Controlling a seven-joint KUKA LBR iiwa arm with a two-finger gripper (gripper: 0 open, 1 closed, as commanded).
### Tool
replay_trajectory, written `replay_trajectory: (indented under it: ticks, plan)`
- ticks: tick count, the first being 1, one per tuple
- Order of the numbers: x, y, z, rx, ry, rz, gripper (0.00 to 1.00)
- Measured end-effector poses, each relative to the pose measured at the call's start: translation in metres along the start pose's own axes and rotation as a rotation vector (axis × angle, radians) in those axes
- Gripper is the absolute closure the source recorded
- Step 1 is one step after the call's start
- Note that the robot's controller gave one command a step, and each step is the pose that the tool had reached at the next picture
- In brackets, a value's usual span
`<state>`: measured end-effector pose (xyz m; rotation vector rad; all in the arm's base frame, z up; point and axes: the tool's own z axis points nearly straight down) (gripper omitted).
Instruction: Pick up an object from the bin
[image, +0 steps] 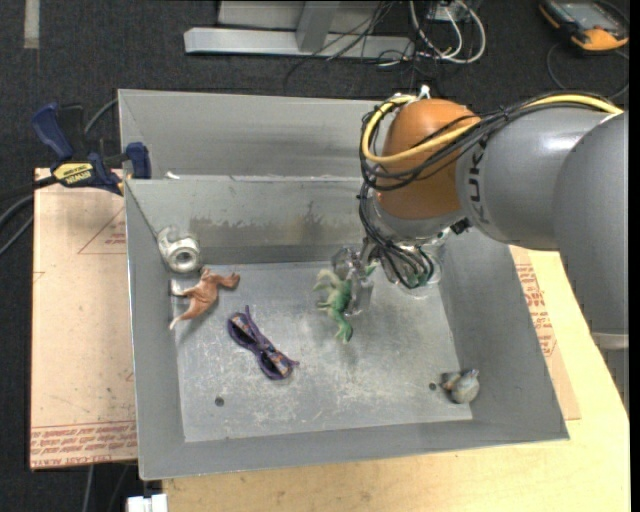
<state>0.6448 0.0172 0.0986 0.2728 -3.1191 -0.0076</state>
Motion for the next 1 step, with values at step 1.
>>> replay_trajectory:
  ticks: [1]
  plan:
    - [-0.0018,-0.0001,-0.0179,0.001,-0.006,0.0,1.0]
